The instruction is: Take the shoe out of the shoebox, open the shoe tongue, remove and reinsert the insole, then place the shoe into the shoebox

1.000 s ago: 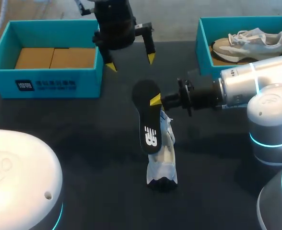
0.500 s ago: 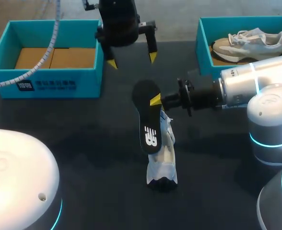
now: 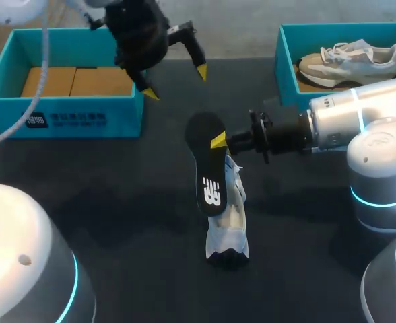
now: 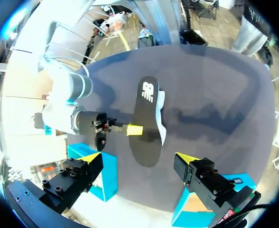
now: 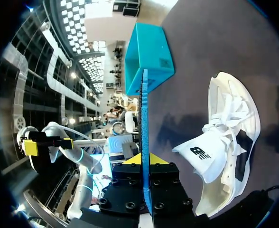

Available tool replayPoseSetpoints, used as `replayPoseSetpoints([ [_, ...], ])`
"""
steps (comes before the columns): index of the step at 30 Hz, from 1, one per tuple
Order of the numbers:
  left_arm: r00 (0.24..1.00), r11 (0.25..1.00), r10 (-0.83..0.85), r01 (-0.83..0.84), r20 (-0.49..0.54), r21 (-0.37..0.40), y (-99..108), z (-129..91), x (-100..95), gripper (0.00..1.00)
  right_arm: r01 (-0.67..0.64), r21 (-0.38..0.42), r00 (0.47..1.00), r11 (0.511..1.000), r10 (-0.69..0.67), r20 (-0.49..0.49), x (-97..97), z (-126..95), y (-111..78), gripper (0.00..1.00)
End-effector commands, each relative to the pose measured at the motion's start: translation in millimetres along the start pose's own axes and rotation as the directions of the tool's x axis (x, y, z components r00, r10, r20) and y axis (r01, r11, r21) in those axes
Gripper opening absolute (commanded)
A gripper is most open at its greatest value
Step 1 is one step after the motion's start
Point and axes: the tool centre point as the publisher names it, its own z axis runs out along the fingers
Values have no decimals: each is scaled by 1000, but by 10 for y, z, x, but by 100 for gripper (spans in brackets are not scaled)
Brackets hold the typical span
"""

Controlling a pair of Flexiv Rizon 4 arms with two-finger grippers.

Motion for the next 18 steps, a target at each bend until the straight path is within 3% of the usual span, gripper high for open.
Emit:
replayPoseSetpoints([
  [1,938,999,-17,31,346,-33,-92,-29,354,100,-1,-2,1000,1000,1,2,5,12,-8,0],
  [7,879,997,-27,57,476,-49,-107,-50,425,100,-1,-2,1000,1000,1,2,5,12,-8,0],
  [18,820,998,-53,68,570,-4,-9,69,626,100,-1,-2,1000,1000,1,2,5,12,-8,0],
])
